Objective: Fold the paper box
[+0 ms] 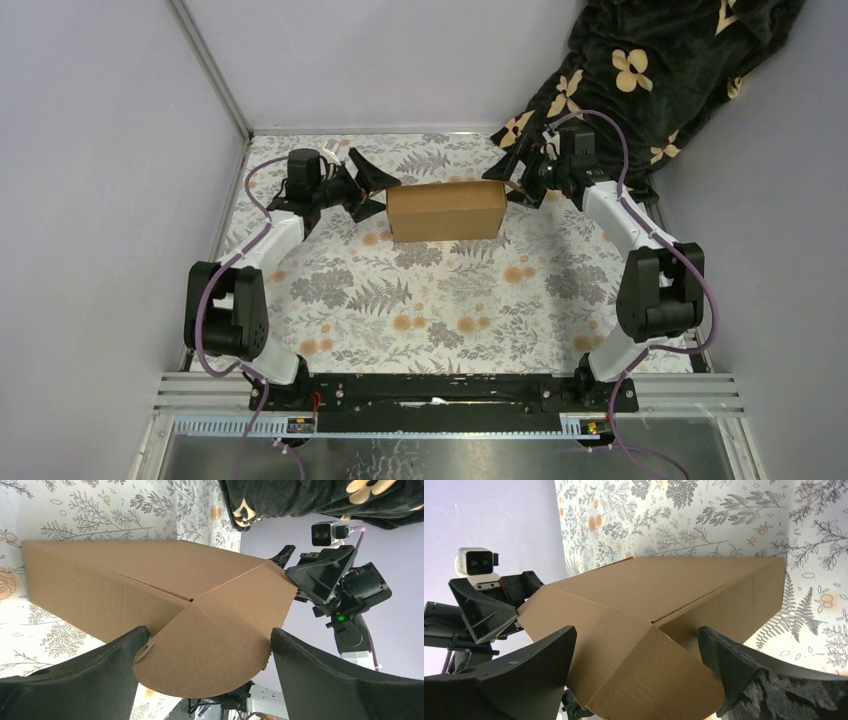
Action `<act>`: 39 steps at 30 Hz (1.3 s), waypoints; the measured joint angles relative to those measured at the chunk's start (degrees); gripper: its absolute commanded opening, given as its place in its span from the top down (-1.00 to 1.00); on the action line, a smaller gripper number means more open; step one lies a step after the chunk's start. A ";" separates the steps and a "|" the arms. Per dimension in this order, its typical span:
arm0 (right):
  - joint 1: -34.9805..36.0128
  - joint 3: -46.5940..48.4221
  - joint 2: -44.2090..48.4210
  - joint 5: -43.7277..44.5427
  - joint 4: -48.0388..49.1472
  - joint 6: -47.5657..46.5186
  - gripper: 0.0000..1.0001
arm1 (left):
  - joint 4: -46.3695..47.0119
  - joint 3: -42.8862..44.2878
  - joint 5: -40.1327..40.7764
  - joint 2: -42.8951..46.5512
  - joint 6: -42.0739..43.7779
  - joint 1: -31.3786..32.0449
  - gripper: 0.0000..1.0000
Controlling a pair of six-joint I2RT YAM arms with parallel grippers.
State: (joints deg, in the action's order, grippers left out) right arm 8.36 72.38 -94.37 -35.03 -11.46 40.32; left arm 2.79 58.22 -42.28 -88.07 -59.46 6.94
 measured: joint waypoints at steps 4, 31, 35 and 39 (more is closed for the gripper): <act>0.00 2.58 -2.47 -0.87 -0.57 -0.55 -0.99 | 1.38 0.17 -0.85 -1.60 0.00 -0.90 -0.97; -0.13 11.41 -11.04 -5.62 -5.44 -2.69 -0.99 | 4.31 2.25 -4.57 -7.52 -0.48 -4.15 -0.98; -0.17 12.72 -12.13 -6.27 -5.90 -2.51 -0.99 | 4.24 2.99 -4.92 -8.13 -0.50 -4.59 -0.97; -0.24 14.29 -13.44 -6.71 -5.99 -2.36 -0.99 | 4.22 3.69 -5.33 -8.81 -0.57 -5.09 -0.97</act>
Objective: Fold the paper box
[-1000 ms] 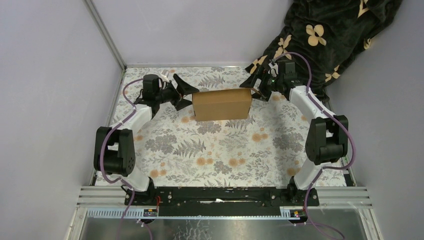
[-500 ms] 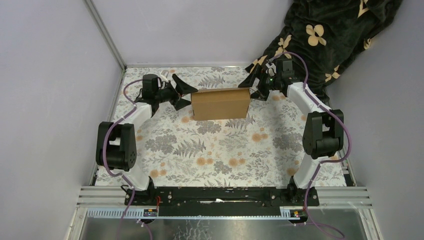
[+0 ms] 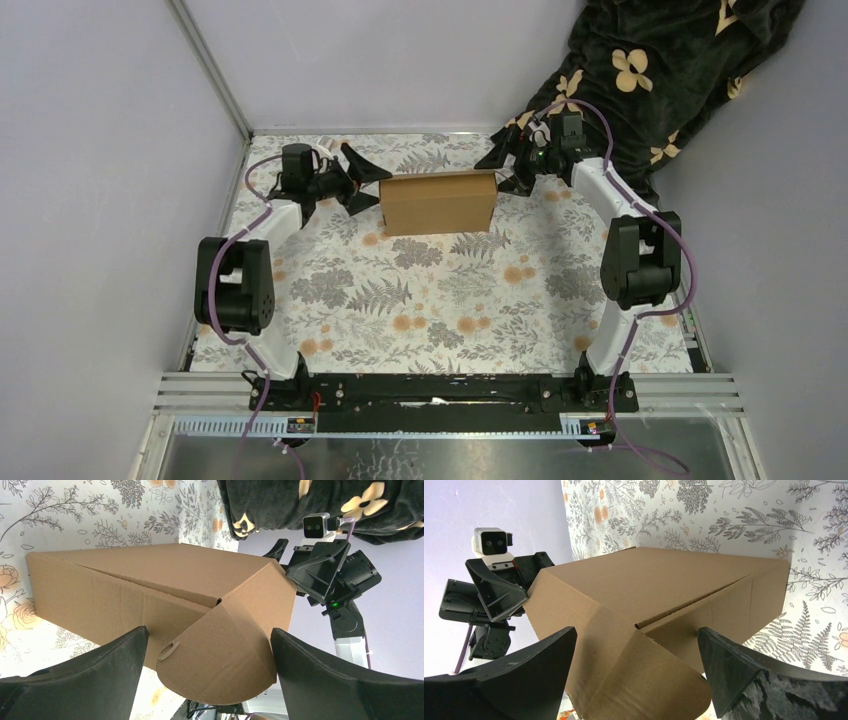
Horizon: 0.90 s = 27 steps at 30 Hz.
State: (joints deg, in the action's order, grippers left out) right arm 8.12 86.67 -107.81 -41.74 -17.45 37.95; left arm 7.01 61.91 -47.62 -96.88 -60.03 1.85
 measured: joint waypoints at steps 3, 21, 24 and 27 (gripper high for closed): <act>-0.13 1.42 -1.11 -0.26 -0.35 0.09 -0.99 | 0.11 0.68 -0.09 -0.83 -0.15 -0.11 -0.97; -1.51 5.51 -5.62 -2.93 -1.16 2.08 -0.99 | 2.64 1.33 -2.25 -3.54 -2.43 -1.29 -0.97; -1.88 5.44 -5.62 -2.93 -0.79 3.10 -0.99 | 3.08 1.36 -2.38 -3.74 -2.67 -1.38 -0.97; -2.43 5.40 -5.64 -2.91 0.15 4.04 -0.99 | 3.67 1.36 -2.45 -3.89 -3.10 -1.99 -0.97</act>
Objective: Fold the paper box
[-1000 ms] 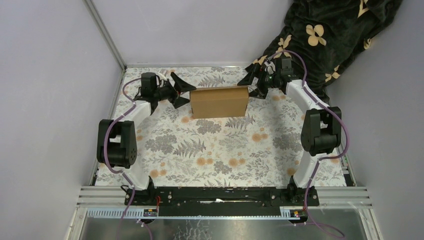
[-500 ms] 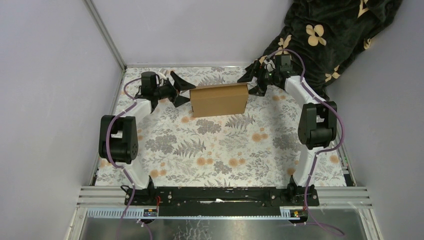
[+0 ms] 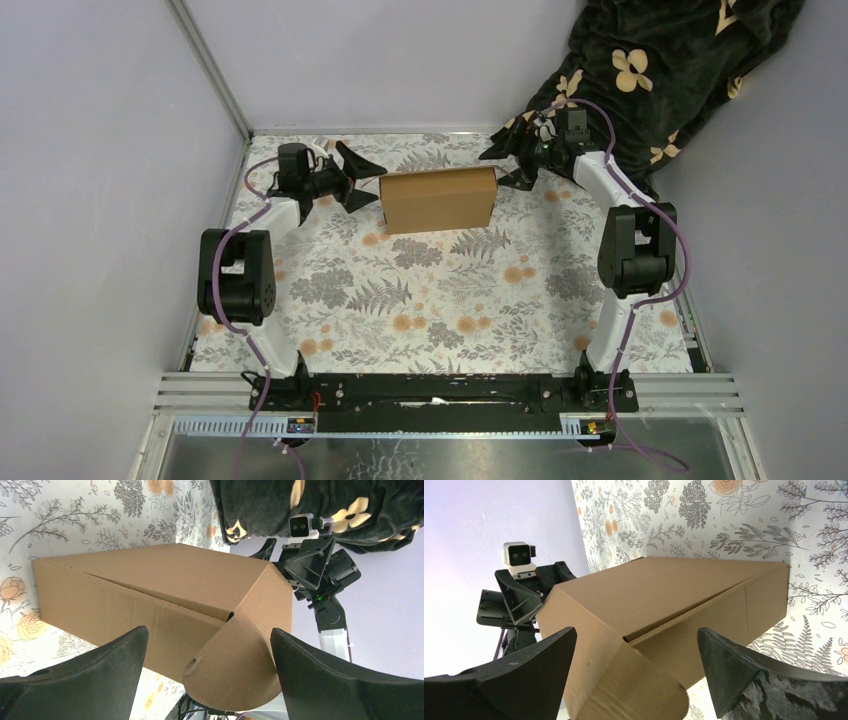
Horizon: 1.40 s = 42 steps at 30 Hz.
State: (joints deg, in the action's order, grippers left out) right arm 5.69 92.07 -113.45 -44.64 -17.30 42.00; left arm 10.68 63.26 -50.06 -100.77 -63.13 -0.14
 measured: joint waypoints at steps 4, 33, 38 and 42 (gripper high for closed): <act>-0.98 -0.11 -0.04 0.02 1.11 1.07 -0.99 | 0.22 0.00 0.02 0.00 -0.42 -1.51 -0.97; -8.87 -5.46 -1.05 3.58 3.80 1.03 -0.99 | 1.20 0.00 2.97 -1.64 0.92 -6.36 -0.98; -9.86 -8.09 0.85 6.62 2.58 -1.09 -0.99 | 0.70 -0.20 4.76 -0.79 2.34 -6.40 -0.97; -9.84 -11.28 6.54 10.14 0.33 -4.02 -0.99 | -1.57 -0.42 7.13 2.97 4.79 -6.40 -0.97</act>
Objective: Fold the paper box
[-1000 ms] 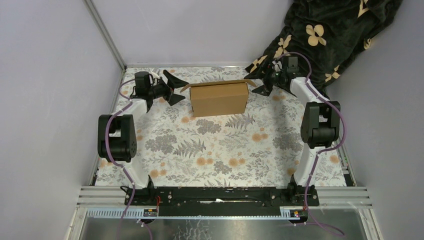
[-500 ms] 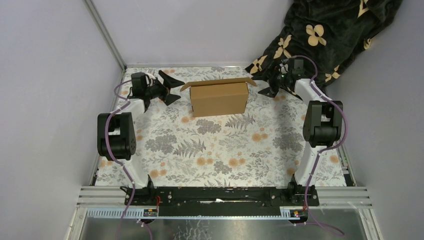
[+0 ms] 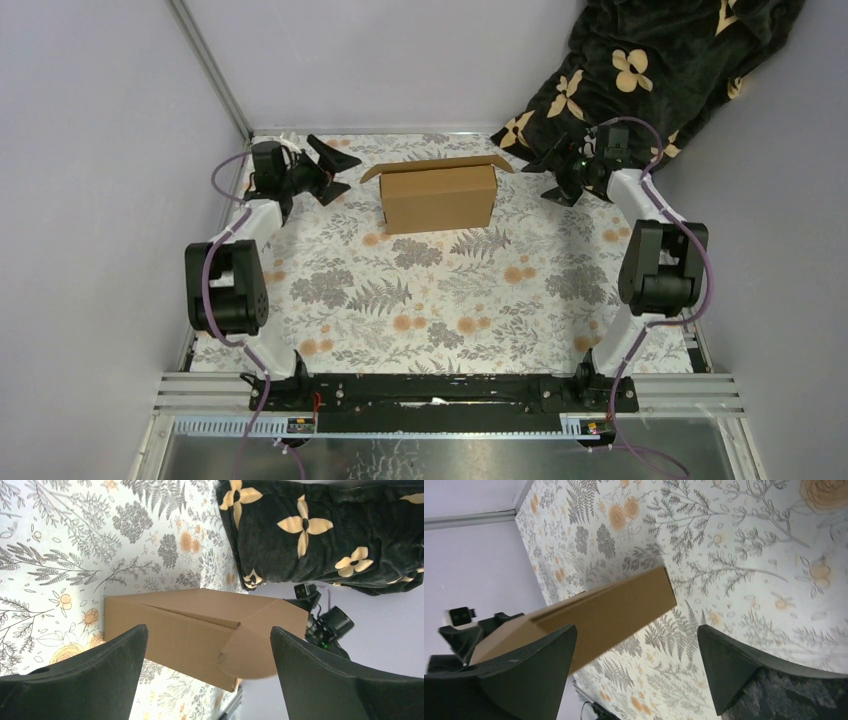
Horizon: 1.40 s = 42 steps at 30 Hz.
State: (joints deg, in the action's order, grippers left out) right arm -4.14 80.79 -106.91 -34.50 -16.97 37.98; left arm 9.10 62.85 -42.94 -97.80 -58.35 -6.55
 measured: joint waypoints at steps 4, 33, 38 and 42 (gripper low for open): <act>0.00 -4.94 9.64 4.00 -1.18 -2.49 -0.99 | -2.36 -0.74 2.29 6.16 2.75 0.00 -0.97; 0.00 -14.71 50.73 0.94 -11.50 -4.33 -0.99 | -16.52 -11.26 -3.04 38.60 11.61 1.38 -0.97; 0.00 -13.16 51.82 0.39 -12.46 -3.06 -0.99 | -16.59 -12.09 -3.85 39.54 11.65 2.40 -0.97; 0.00 -11.21 50.73 0.46 -14.34 -1.77 -0.99 | -17.44 -11.91 -3.80 38.49 12.85 5.20 -0.97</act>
State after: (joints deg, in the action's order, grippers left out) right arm -4.14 69.58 -56.18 -34.04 -31.31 36.21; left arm -8.34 50.94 -46.74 -59.31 -45.50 -1.34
